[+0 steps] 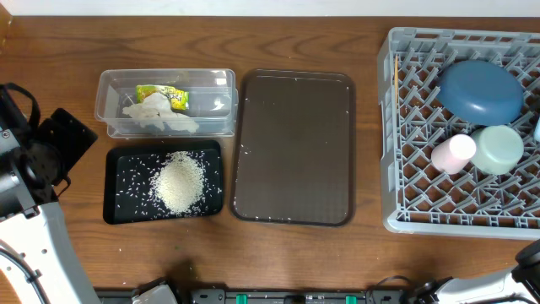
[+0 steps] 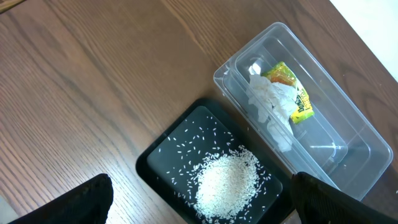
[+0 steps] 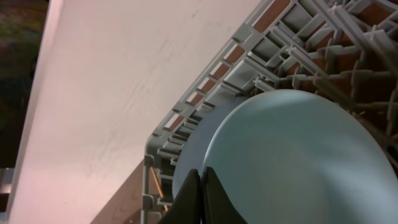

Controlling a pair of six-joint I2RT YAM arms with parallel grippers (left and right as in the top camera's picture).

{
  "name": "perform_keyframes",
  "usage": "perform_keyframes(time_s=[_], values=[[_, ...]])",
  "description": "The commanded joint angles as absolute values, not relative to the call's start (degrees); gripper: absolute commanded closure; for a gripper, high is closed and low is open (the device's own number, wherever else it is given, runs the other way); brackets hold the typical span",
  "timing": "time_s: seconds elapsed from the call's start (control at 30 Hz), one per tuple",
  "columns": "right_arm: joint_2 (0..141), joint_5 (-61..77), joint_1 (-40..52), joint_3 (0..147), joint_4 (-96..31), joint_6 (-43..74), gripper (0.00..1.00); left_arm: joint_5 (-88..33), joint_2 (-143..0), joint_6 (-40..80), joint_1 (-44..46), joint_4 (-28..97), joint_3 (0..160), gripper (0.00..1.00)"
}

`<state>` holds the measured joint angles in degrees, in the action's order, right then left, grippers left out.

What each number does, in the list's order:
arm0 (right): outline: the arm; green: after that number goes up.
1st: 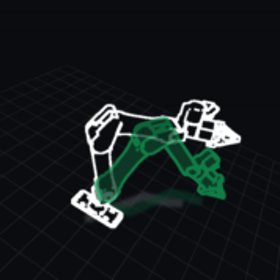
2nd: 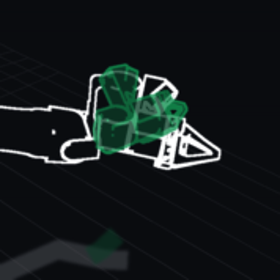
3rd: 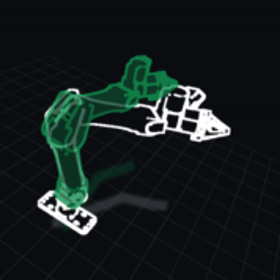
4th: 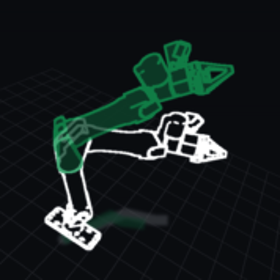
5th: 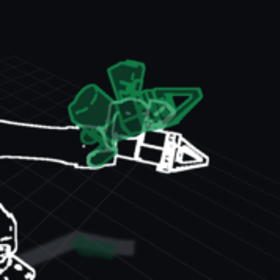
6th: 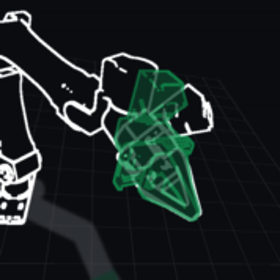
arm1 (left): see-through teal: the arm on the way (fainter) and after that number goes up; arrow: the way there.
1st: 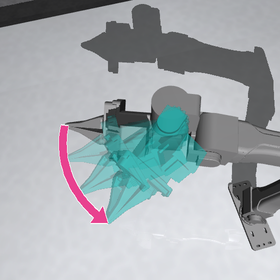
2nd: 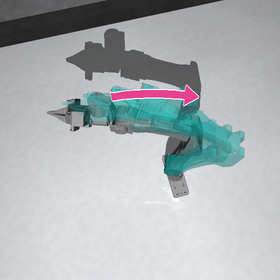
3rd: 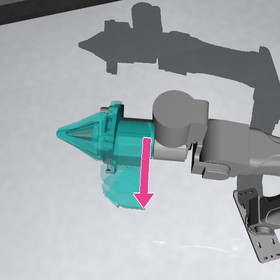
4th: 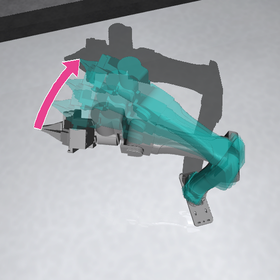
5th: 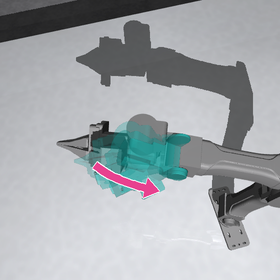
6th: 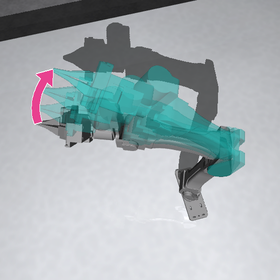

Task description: Sort waste into correct bins and load items into the dishwasher rack

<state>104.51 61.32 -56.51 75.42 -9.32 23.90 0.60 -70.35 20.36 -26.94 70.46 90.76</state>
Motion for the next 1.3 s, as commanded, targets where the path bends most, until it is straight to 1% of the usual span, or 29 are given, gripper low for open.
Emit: perform_keyframes(time_s=[0.0,0.1,0.47,0.63,0.77,1.0,1.1,1.27], values=[[105.14,63.09,-56.73,75.57,-8.95,24.60,0.99,1.10,-70.41,20.21,-27.20,70.50,91.13,0.07],[105.14,61.25,-56.84,75.57,-8.93,24.62,0.99,1.10,-70.41,20.21,-27.20,70.50,91.13,0.07],[105.36,61.06,-56.97,75.57,-7.33,25.39,0.99,1.10,-70.41,20.21,-27.20,70.50,91.13,0.07],[108.03,62.19,-56.97,75.57,-1.78,31.42,0.99,1.10,-70.41,20.21,-27.20,70.50,91.13,0.07],[111.70,67.11,-56.97,75.57,4.32,35.97,0.99,1.10,-70.41,20.21,-27.20,70.50,91.13,0.07],[113.47,69.65,-57.19,75.57,7.31,37.87,0.99,1.10,-70.41,20.21,-27.20,70.50,91.13,0.07],[113.47,71.40,-57.63,75.57,11.25,41.71,0.99,1.10,-70.41,20.21,-27.20,70.50,91.13,0.07],[113.47,75.59,-57.89,75.57,24.03,53.71,0.99,1.10,-70.41,20.21,-27.20,70.50,91.13,0.07]])
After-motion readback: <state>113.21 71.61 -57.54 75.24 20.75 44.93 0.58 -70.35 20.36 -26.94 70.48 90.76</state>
